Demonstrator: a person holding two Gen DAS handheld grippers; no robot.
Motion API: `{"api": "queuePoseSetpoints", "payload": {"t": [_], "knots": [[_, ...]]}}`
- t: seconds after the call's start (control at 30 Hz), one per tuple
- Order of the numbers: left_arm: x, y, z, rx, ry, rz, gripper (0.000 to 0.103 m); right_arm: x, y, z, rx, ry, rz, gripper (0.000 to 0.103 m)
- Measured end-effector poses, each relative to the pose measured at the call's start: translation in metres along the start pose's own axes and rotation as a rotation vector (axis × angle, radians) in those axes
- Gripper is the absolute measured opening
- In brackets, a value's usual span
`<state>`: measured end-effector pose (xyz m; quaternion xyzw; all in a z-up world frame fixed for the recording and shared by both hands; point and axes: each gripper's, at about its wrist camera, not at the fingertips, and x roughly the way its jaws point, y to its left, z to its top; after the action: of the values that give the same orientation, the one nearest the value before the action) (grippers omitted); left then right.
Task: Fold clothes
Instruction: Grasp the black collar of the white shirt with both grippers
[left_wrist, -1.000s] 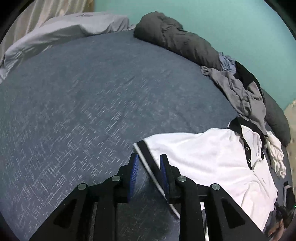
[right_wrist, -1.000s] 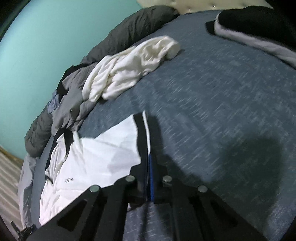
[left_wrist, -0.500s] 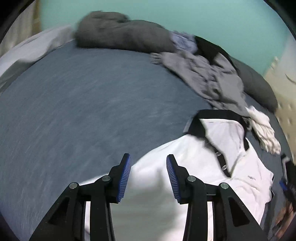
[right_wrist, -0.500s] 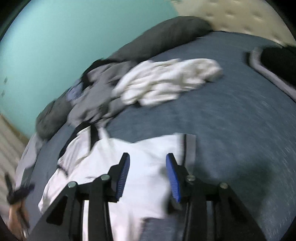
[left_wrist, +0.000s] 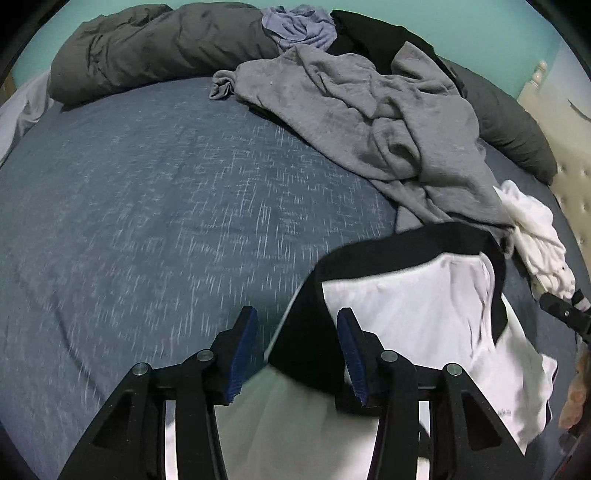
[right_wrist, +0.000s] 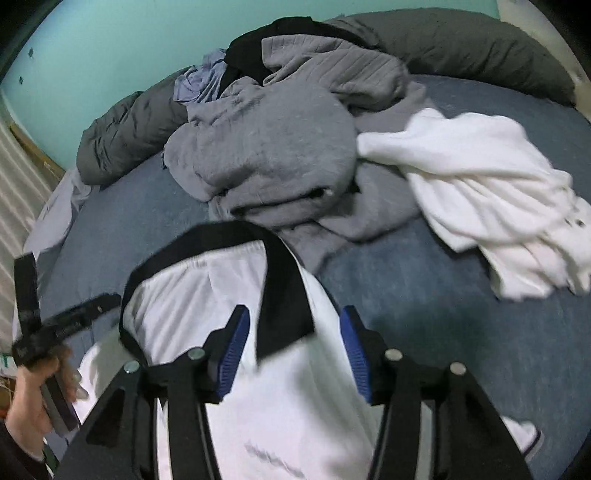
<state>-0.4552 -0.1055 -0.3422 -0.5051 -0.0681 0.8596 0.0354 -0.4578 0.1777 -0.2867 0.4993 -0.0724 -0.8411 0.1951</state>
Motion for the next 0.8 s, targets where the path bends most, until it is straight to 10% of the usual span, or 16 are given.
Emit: {"api": "queuePoseSetpoints", "payload": {"t": [0.17,0.27,0.33,0.43,0.8], "knots": [[0.02,0.0,0.009,0.026,0.02,0.001,0.041,0.037,0.017,0.022,-0.037,0.043,-0.021,0.051],[0.019,0.0,0.014,0.04,0.004,0.009,0.017,0.057,0.029,0.026,-0.09,0.072,-0.062,0.051],[0.016,0.0,0.018,0.043,-0.012,0.018,0.004,0.066,0.033,0.025,-0.127,0.081,-0.091,0.02],[0.011,0.0,0.023,0.048,-0.037,0.032,0.003,0.069,0.035,0.023,-0.165,0.071,-0.124,0.003],[-0.006,-0.015,0.058,0.075,-0.124,0.084,0.003,0.021,0.032,0.061,-0.203,-0.103,-0.221,0.003]]}}
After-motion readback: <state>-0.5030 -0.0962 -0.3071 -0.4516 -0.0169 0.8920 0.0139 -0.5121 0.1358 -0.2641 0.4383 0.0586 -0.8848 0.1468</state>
